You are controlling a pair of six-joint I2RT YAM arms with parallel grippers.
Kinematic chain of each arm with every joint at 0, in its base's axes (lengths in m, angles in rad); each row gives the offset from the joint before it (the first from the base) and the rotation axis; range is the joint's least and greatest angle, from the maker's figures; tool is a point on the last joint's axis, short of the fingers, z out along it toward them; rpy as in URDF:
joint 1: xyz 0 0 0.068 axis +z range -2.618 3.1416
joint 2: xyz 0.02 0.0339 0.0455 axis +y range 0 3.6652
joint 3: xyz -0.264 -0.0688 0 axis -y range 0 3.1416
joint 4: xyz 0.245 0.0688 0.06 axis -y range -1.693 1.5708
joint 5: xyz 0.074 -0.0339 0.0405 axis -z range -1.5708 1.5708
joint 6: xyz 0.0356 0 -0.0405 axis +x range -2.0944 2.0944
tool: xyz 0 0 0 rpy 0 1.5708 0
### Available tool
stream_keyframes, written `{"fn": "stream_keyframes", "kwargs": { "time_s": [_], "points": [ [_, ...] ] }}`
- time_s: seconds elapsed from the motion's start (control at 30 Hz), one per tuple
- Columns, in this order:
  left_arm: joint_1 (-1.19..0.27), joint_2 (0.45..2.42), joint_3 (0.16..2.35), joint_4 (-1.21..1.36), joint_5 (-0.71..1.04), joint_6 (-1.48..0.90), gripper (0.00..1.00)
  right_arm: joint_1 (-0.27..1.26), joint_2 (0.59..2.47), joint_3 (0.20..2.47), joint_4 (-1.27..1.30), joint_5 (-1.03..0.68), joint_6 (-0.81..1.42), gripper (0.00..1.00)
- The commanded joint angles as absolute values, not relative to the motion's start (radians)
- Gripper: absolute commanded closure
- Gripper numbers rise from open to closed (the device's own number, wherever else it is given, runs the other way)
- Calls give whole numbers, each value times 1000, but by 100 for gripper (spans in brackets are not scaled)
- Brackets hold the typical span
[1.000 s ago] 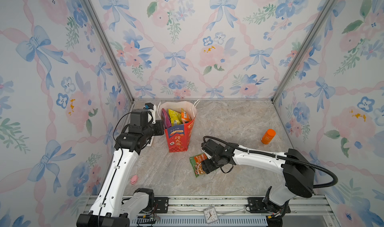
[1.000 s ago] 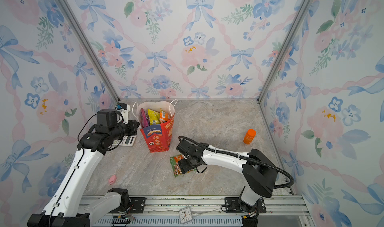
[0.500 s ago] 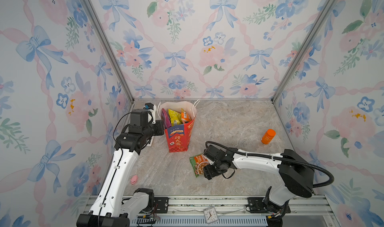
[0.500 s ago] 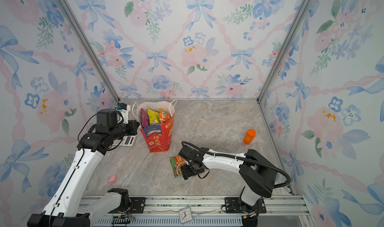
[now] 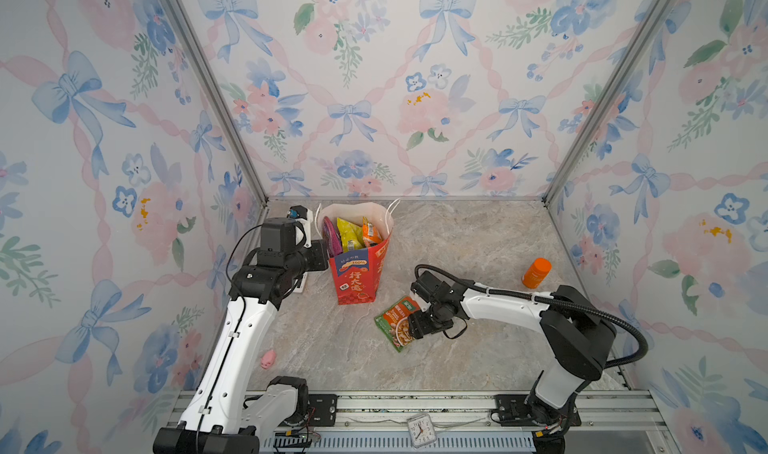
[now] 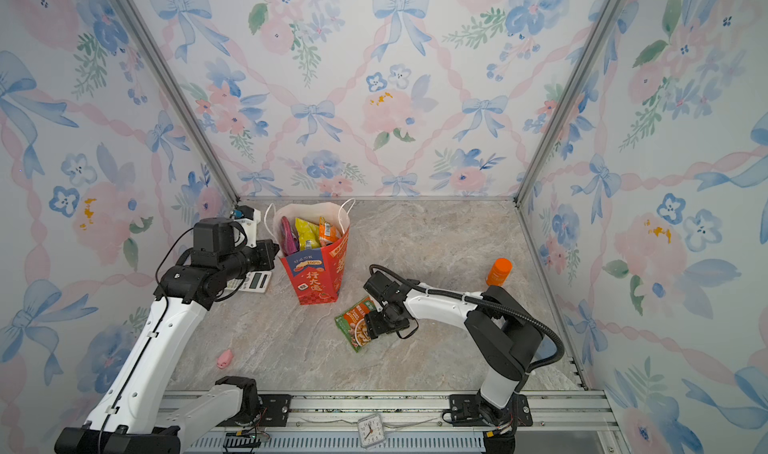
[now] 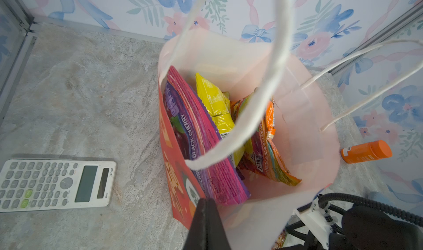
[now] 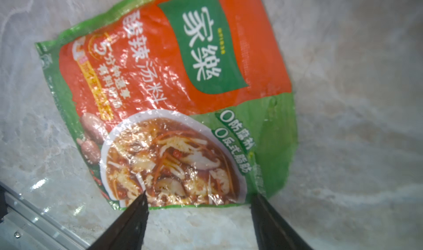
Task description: Place the snacks into the paper bag
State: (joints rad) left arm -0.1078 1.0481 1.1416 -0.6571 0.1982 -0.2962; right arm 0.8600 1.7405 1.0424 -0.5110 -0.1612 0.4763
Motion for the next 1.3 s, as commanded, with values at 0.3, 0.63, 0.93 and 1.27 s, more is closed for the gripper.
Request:
{"fn": "stream_keyframes", "kwargs": {
  "time_s": [0.3, 0.63, 0.93, 1.27],
  "points": [
    [-102, 1033, 1128, -650, 209, -283, 100, 761, 1821, 1231, -583, -70, 314, 27],
    [-103, 1033, 1134, -650, 216, -272, 100, 761, 1605, 1063, -523, -95, 494, 28],
    [-100, 1034, 1129, -651, 215, -269, 100, 758, 1542, 900, -356, -172, 775, 40],
    [-101, 1037, 1131, -651, 218, -268, 100, 768, 1572, 855, -296, -135, 844, 41]
  ]
}}
